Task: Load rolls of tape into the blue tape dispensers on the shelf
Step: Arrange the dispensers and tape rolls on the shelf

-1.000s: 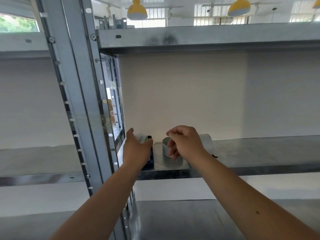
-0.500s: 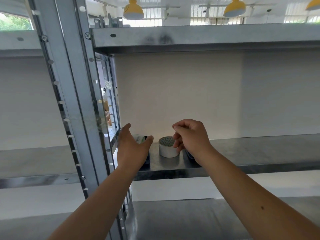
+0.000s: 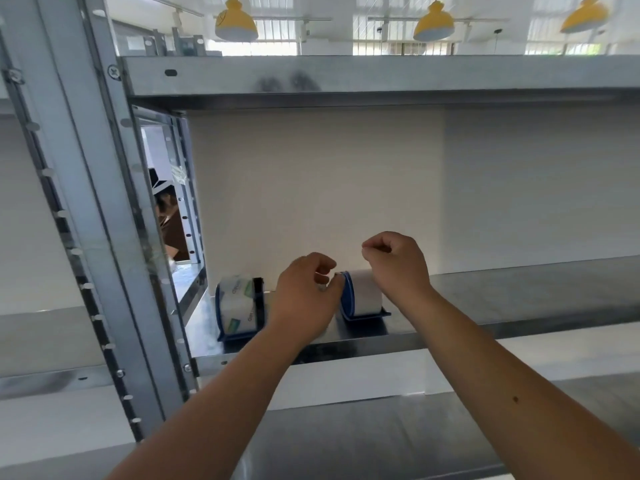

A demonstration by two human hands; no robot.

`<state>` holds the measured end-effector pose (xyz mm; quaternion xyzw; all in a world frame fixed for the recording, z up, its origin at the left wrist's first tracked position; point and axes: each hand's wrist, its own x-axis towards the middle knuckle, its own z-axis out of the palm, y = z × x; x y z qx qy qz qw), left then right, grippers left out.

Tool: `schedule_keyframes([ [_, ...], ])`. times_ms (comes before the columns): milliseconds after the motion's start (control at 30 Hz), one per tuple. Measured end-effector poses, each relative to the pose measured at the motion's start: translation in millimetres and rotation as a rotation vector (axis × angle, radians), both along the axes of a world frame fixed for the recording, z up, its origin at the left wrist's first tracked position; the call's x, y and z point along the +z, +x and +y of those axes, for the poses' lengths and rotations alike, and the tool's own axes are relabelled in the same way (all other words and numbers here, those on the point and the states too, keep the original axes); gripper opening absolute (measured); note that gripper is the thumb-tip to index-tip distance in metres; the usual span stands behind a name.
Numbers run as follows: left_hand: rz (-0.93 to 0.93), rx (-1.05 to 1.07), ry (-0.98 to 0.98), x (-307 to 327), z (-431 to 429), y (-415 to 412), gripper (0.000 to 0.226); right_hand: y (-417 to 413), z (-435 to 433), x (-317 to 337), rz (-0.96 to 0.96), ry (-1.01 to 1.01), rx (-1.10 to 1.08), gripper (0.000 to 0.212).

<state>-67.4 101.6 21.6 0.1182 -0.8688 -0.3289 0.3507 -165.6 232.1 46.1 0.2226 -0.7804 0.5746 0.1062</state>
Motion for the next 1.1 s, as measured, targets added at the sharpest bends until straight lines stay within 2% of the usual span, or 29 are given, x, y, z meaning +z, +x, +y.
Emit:
schedule_keyframes([
  [100,-0.083,-0.011,0.182,-7.6,8.8,-13.4,0.030,-6.6,9.2,-13.2,-0.090,0.152,-0.025,0.033],
  [200,-0.169,-0.006,0.246,-17.9,17.2,-23.6,0.025,-12.2,10.7,-32.1,-0.199,0.175,0.021,0.046],
  [233,-0.166,-0.020,0.281,-20.6,19.6,-26.2,0.019,-14.2,10.9,-37.7,-0.210,0.180,0.046,0.042],
  [267,-0.158,-0.050,0.325,-23.5,21.3,-29.6,0.023,-16.0,11.5,-42.3,-0.207,0.191,0.075,0.037],
  [333,-0.159,-0.106,0.385,-30.0,24.9,-35.0,0.048,-17.6,13.8,-47.6,-0.160,0.227,0.117,0.041],
  [367,-0.148,-0.115,0.403,-32.6,26.0,-36.5,0.051,-18.6,15.3,-49.2,-0.130,0.240,0.131,0.044],
  [500,-0.024,-0.164,0.545,-40.4,29.7,-46.0,0.044,-23.6,19.7,-49.9,-0.044,0.282,0.168,0.045],
  [633,0.000,-0.140,0.509,-42.2,35.3,-48.0,0.039,-27.6,22.1,-48.6,-0.022,0.269,0.178,0.047],
  [800,0.027,-0.061,0.563,-37.4,39.2,-46.5,0.027,-28.6,23.2,-43.9,-0.051,0.172,0.246,0.046],
  [933,0.072,-0.054,0.693,-29.0,34.5,-49.0,0.026,-28.6,23.0,-44.2,-0.067,0.121,0.315,0.029],
  [1033,0.117,-0.057,0.810,-17.9,30.1,-52.5,0.024,-26.4,29.4,-51.3,-0.055,0.229,0.284,0.066],
  [1100,0.135,-0.041,0.837,-7.6,25.8,-57.7,0.024,-26.2,32.2,-58.2,-0.076,0.286,0.289,0.080],
])
